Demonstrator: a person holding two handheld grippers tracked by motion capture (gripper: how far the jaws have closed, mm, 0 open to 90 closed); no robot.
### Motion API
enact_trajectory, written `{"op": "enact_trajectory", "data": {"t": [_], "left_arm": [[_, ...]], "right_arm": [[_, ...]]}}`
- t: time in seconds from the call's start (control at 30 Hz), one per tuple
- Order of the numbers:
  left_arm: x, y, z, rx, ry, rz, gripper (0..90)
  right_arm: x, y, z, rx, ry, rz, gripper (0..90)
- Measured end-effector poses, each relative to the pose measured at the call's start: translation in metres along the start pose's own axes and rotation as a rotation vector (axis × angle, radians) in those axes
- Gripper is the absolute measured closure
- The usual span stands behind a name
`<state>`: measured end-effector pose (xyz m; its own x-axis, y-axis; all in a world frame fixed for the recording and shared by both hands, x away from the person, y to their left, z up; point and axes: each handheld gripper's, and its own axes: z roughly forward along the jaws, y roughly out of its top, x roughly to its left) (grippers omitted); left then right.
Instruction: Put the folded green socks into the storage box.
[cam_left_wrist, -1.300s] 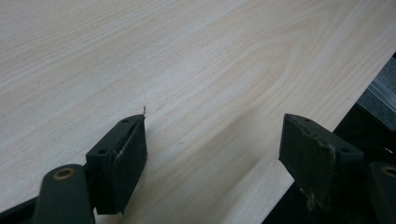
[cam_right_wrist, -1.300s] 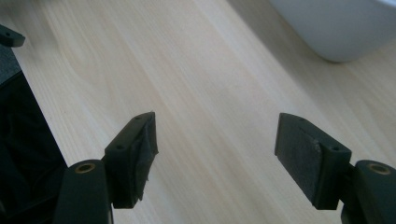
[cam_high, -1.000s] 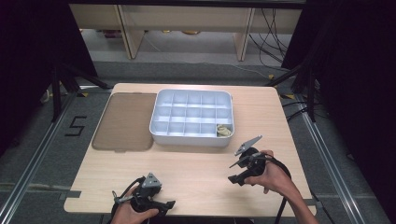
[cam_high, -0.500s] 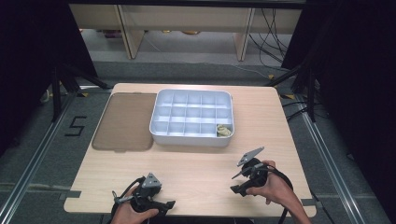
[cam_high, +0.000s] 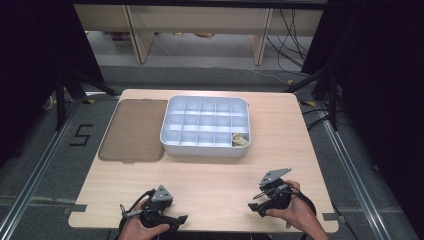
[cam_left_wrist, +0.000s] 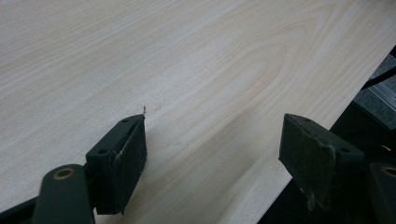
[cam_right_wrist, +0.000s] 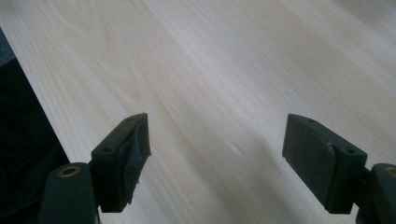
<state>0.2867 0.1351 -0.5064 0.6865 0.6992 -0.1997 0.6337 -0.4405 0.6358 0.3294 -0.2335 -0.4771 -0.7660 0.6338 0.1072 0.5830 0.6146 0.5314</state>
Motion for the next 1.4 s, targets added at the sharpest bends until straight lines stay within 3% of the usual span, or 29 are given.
{"op": "enact_trajectory", "data": {"t": [0.03, 0.07, 0.1, 0.17, 0.2, 0.23, 0.37, 0.7, 0.9, 0.93, 1.13, 1.2, 1.27, 1.3, 1.4], "left_arm": [[0.0, 0.0, -0.001, 0.003, -0.011, 0.006, 22.7], [0.0, 0.0, -0.001, 0.004, -0.011, 0.007, 22.7], [0.0, 0.0, -0.001, 0.001, -0.012, 0.008, 22.7], [0.0, 0.0, -0.001, 0.001, -0.011, 0.007, 22.7], [0.0, 0.0, -0.001, -0.001, -0.009, 0.006, 22.7], [0.0, 0.0, -0.001, 0.0, -0.008, 0.007, 22.7], [-0.001, 0.0, -0.001, 0.002, -0.011, -0.003, 22.7], [0.0, 0.0, -0.001, 0.003, -0.01, 0.005, 22.7], [-0.001, -0.001, 0.0, 0.001, -0.001, -0.008, 22.7], [0.0, 0.0, -0.001, 0.01, -0.009, 0.01, 22.7], [0.0, -0.001, 0.0, 0.004, -0.01, 0.005, 22.7], [0.0, -0.001, 0.0, -0.004, -0.01, -0.009, 22.7], [0.001, -0.001, -0.001, 0.007, -0.011, 0.005, 22.7], [0.0, -0.001, 0.0, 0.001, -0.006, -0.015, 22.7], [0.001, -0.001, 0.0, 0.006, -0.002, 0.0, 22.6]], "right_arm": [[0.004, -0.002, -0.002, 0.019, -0.011, 0.039, 23.9], [0.002, -0.003, 0.001, -0.017, -0.003, 0.008, 24.0], [0.003, -0.004, -0.001, 0.002, -0.01, 0.034, 24.0], [0.005, -0.007, 0.0, -0.009, 0.002, 0.036, 23.9], [0.003, -0.01, 0.001, -0.037, -0.003, -0.006, 23.8], [0.005, -0.011, 0.001, -0.039, 0.001, 0.012, 23.6], [0.005, -0.018, 0.002, -0.055, 0.001, 0.009, 23.2], [0.006, -0.029, -0.001, -0.149, 0.002, 0.033, 21.6], [0.007, -0.032, -0.003, -0.145, 0.009, 0.024, 21.0], [0.008, -0.033, -0.003, -0.16, 0.006, 0.047, 20.8], [0.007, -0.035, -0.002, -0.152, -0.004, 0.035, 18.6], [0.007, -0.036, -0.002, -0.175, -0.004, 0.042, 18.5], [0.007, -0.036, -0.001, -0.189, -0.003, 0.031, 17.8], [0.006, -0.036, -0.003, -0.171, -0.005, 0.026, 17.7], [0.006, -0.037, -0.005, -0.168, -0.006, 0.036, 16.9]]}}
